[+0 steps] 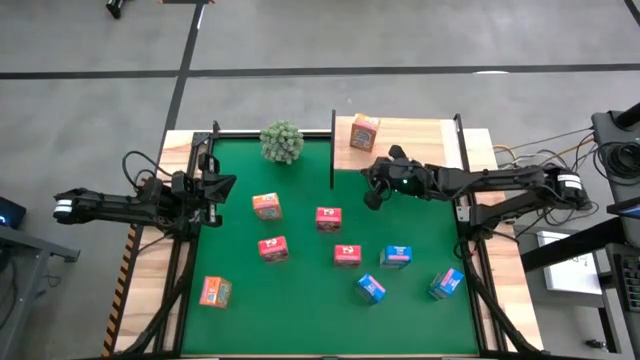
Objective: Stack cereal on shelf
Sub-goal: Put the top right orange cereal box on the shelf
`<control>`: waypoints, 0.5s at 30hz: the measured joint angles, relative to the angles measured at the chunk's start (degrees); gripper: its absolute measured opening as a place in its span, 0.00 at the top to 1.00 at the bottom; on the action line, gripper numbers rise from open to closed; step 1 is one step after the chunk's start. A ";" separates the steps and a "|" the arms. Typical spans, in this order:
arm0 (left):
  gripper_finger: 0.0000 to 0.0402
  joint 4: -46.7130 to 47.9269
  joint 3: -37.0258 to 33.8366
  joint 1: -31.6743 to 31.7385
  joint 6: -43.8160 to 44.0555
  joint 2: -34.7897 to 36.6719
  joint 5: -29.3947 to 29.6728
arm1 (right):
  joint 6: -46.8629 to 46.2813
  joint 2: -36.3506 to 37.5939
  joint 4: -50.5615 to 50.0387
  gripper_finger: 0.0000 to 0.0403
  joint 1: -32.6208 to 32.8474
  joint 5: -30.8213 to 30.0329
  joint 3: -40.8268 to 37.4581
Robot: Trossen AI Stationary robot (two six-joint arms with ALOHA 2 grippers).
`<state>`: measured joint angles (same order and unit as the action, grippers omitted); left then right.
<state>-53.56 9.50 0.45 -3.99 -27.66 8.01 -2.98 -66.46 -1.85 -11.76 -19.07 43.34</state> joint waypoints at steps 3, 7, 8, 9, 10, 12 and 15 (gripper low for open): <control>1.00 0.02 0.02 0.02 -0.01 -0.04 -0.02 | -0.78 -0.90 0.49 0.98 -1.76 -0.04 0.24; 1.00 0.02 0.02 0.02 -0.67 -0.04 0.00 | -0.88 -1.54 1.23 0.98 -3.89 -0.02 0.70; 1.00 0.04 0.02 0.01 -1.03 -0.06 -0.01 | -0.88 -1.64 1.34 0.98 -4.41 -0.02 0.87; 1.00 0.04 0.02 0.00 -1.28 -0.07 -0.02 | -0.88 -1.79 1.42 0.98 -5.00 -0.02 0.91; 1.00 0.04 0.02 0.02 -1.36 -0.07 0.00 | -0.82 -1.92 1.42 0.98 -5.48 -0.04 0.98; 1.00 0.05 0.02 0.01 -1.38 -0.07 -0.02 | -0.47 -2.03 2.12 0.98 -6.50 -0.03 1.03; 1.00 0.04 0.02 0.02 -1.40 -0.07 -0.01 | 0.37 -2.03 2.57 0.98 -8.23 -0.02 1.15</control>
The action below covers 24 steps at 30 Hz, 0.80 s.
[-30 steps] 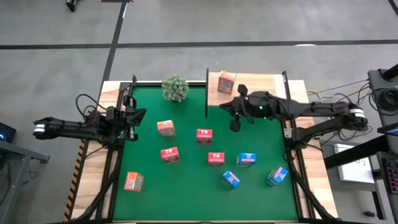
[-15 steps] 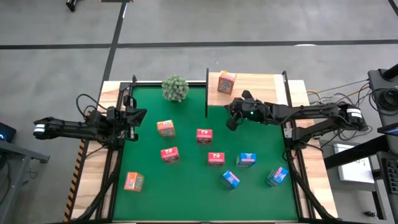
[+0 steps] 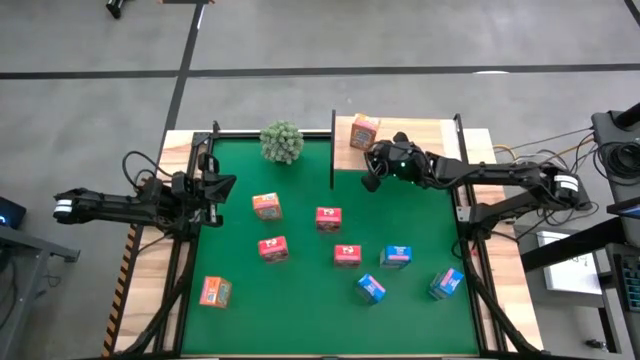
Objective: Stack cereal on shelf
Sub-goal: Put the top right orange cereal box on the shelf
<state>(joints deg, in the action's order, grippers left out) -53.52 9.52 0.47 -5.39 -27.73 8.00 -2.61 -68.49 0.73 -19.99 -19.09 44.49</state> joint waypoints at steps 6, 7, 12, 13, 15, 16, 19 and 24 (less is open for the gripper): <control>1.00 0.00 0.00 -0.01 0.00 0.00 -0.01 | 1.92 0.01 -0.08 0.98 -3.00 -0.01 0.00; 1.00 0.02 0.00 -0.02 0.00 0.00 0.01 | 2.34 0.00 -0.08 0.98 -3.38 0.01 0.00; 1.00 0.01 0.00 -0.02 -0.15 -0.03 0.00 | 4.92 0.00 0.11 0.98 -5.22 0.00 0.00; 1.00 0.00 0.00 -0.01 -0.15 -0.08 0.00 | 5.24 0.02 0.26 0.98 -5.55 0.00 0.00; 1.00 0.02 0.00 -0.02 -0.15 -0.11 0.01 | 6.46 0.00 0.62 0.98 -6.12 0.00 0.00; 1.00 0.00 0.00 -0.02 -0.15 -0.11 0.01 | 6.97 -0.19 1.19 0.98 -6.37 0.00 0.00; 1.00 -0.01 0.00 0.00 -0.15 -0.11 0.01 | 8.37 -1.15 2.76 0.98 -7.19 0.00 0.00; 1.00 0.00 0.00 0.00 -0.13 -0.11 0.34 | 10.56 -4.83 6.01 0.98 -8.12 0.14 0.00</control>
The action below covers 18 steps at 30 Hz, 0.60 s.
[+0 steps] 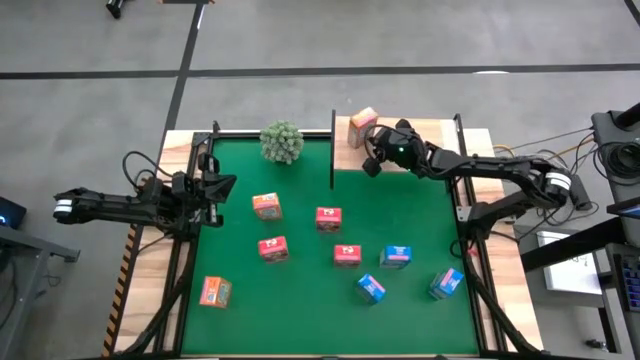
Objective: Stack cereal on shelf
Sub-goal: Put the top right orange cereal box on the shelf
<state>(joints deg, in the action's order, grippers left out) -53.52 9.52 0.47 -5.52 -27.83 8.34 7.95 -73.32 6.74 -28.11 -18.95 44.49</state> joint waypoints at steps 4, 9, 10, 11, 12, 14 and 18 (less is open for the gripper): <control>1.00 0.00 0.00 -0.01 0.00 0.00 0.12 | -0.45 -2.25 0.57 0.98 -0.06 1.37 0.00; 1.00 0.00 0.00 -0.02 0.00 0.00 0.13 | -1.26 -3.54 2.51 0.98 -0.06 1.35 0.00; 1.00 0.00 0.00 -0.01 0.00 0.00 0.13 | -1.23 -3.63 2.78 0.98 -0.06 1.36 0.00; 1.00 0.00 0.00 -0.02 0.00 -0.01 0.13 | -1.06 -3.69 3.13 0.98 -0.08 1.36 0.00; 1.00 0.00 0.00 0.00 0.00 -0.04 0.13 | -0.92 -3.68 3.49 0.98 -0.14 1.39 0.00; 1.00 0.00 0.00 -0.02 0.00 -0.04 0.13 | -0.84 -3.53 4.54 0.98 -0.34 1.44 0.00; 1.00 0.00 0.00 -0.02 0.00 -0.04 0.13 | -1.00 -3.32 6.52 0.98 -0.98 1.46 0.21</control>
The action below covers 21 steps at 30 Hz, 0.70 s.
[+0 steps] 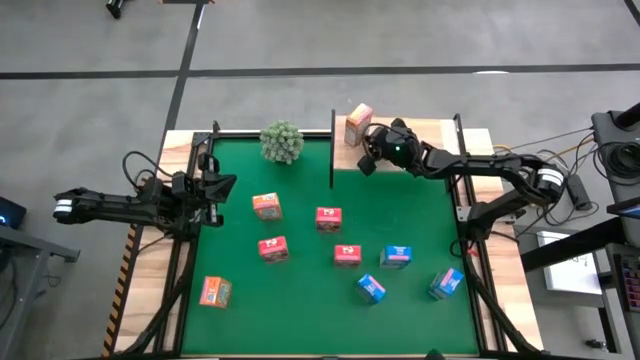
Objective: Stack cereal on shelf
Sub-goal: Put the top right orange cereal box on the shelf
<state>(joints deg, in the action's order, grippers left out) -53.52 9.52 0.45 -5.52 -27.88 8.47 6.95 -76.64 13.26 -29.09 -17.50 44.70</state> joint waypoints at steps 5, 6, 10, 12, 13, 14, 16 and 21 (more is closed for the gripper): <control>1.00 -0.02 0.00 0.02 0.02 0.00 0.00 | -0.95 -0.04 2.41 0.98 -0.30 1.93 0.07; 1.00 -0.02 0.00 0.02 0.02 0.00 0.00 | -0.95 -0.08 2.52 0.98 -0.28 3.30 0.07; 1.00 -0.02 0.00 0.01 0.02 0.00 0.00 | -2.08 -0.52 2.99 0.98 -0.19 7.21 0.09; 1.00 -0.02 0.00 0.00 0.02 0.00 0.00 | -2.90 -0.87 4.00 0.98 -0.19 7.45 0.10; 1.00 -0.02 0.00 0.00 0.02 0.00 0.00 | -2.89 -1.11 4.44 0.98 -0.19 7.45 0.12; 1.00 -0.02 0.00 0.02 0.02 0.00 0.00 | -2.86 -1.50 5.29 0.98 -0.19 7.45 0.12; 1.00 -0.02 0.00 0.00 0.02 0.00 0.00 | -2.80 -2.45 7.25 0.98 -0.19 7.48 0.12; 1.00 -0.03 0.00 0.00 0.02 0.00 0.00 | -2.56 -5.61 10.93 0.98 -0.21 8.71 0.79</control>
<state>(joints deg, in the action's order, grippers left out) -53.55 9.52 0.45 -5.50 -27.88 8.47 4.39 -82.25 24.18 -29.30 -8.79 45.49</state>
